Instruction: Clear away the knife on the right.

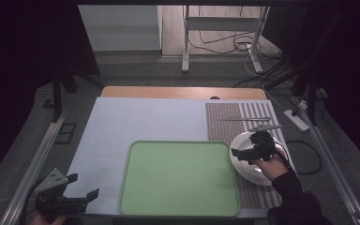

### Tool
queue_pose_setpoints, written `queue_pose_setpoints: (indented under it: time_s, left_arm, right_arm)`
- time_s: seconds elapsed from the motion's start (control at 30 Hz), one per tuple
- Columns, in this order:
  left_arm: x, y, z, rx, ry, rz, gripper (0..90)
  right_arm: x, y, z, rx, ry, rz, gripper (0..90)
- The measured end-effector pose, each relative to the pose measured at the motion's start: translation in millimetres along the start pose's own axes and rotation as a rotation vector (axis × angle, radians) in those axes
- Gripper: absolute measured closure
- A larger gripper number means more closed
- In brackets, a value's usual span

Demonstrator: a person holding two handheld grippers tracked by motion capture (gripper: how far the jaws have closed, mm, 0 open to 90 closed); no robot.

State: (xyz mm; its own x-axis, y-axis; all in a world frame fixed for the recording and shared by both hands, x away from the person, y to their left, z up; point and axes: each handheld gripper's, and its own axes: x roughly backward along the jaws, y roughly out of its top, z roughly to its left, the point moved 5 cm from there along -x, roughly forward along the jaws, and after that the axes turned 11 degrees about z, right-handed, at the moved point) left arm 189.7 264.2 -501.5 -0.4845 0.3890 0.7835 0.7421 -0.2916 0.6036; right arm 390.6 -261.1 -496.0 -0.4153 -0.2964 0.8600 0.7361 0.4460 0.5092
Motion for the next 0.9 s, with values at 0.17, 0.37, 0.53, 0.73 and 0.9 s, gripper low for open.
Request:
queue_pose_setpoints:
  time_s: [0.17, 0.37, 0.53, 0.73, 0.9]
  left_arm:
    - [0.0, 0.0, 0.0, 0.0, 0.0, 0.0, 3.6]
    - [0.0, 0.0, 0.1, 0.0, -0.001, 0.0, 3.6]
    - [-0.1, 0.0, 0.0, 0.0, -0.001, 0.0, 3.6]
    - [-0.2, 0.1, -0.2, -0.002, 0.0, 0.001, 3.6]
    - [-0.4, 0.1, -0.1, -0.002, -0.002, 0.003, 3.6]
  right_arm:
    - [-3.4, 6.0, -7.4, -0.017, -0.005, -0.001, 0.0]
    - [-12.0, 13.0, -17.2, -0.007, -0.026, 0.015, 0.0]
    - [-19.0, 20.3, -26.6, -0.015, -0.039, 0.025, 0.0]
    - [-29.3, 25.5, -40.3, -0.042, -0.058, 0.045, 0.0]
    - [-35.8, 27.8, -51.9, -0.059, -0.07, 0.055, 0.0]
